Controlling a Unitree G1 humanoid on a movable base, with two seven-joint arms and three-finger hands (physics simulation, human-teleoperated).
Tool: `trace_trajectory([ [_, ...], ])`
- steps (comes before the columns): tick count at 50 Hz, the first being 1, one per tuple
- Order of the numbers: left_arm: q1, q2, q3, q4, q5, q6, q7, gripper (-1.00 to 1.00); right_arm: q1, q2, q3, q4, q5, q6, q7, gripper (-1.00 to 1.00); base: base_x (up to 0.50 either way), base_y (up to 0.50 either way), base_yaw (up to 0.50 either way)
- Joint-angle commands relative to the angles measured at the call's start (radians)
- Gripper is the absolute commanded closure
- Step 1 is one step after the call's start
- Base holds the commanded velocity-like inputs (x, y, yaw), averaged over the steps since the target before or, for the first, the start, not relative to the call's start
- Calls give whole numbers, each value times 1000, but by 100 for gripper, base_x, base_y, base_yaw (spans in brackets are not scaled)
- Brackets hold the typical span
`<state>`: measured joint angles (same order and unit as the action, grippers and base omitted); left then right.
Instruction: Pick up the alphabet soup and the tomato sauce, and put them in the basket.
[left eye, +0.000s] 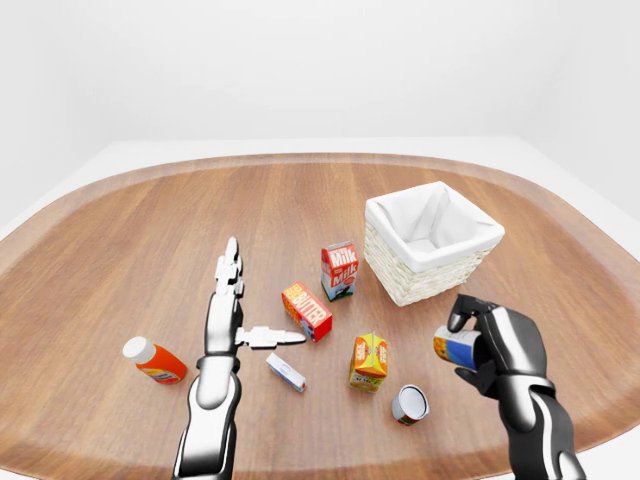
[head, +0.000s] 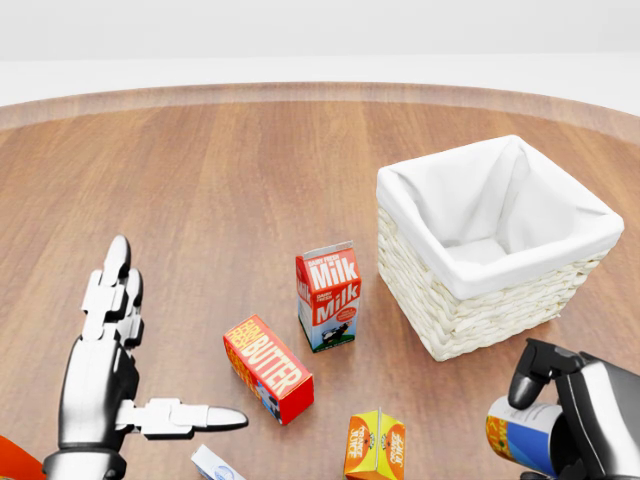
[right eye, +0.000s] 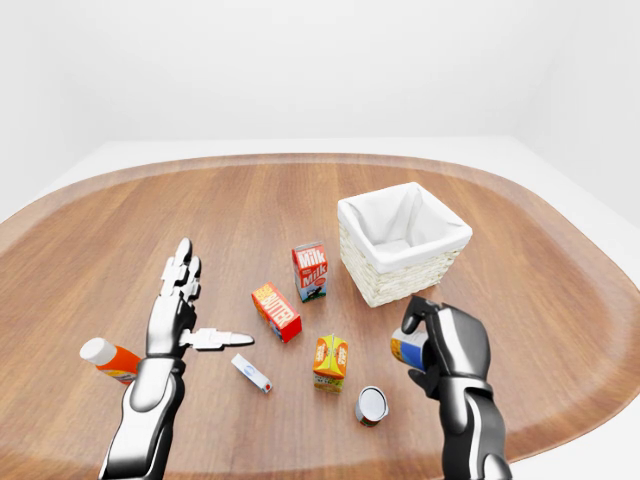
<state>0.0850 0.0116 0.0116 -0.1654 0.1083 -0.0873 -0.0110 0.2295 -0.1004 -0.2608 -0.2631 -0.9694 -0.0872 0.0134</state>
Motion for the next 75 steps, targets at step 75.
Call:
trace_trajectory([
  [75,-6,0,1,6,-2,0,-1,-100,-322,-61,44,-148,252,12,31,100,0,0,0],
])
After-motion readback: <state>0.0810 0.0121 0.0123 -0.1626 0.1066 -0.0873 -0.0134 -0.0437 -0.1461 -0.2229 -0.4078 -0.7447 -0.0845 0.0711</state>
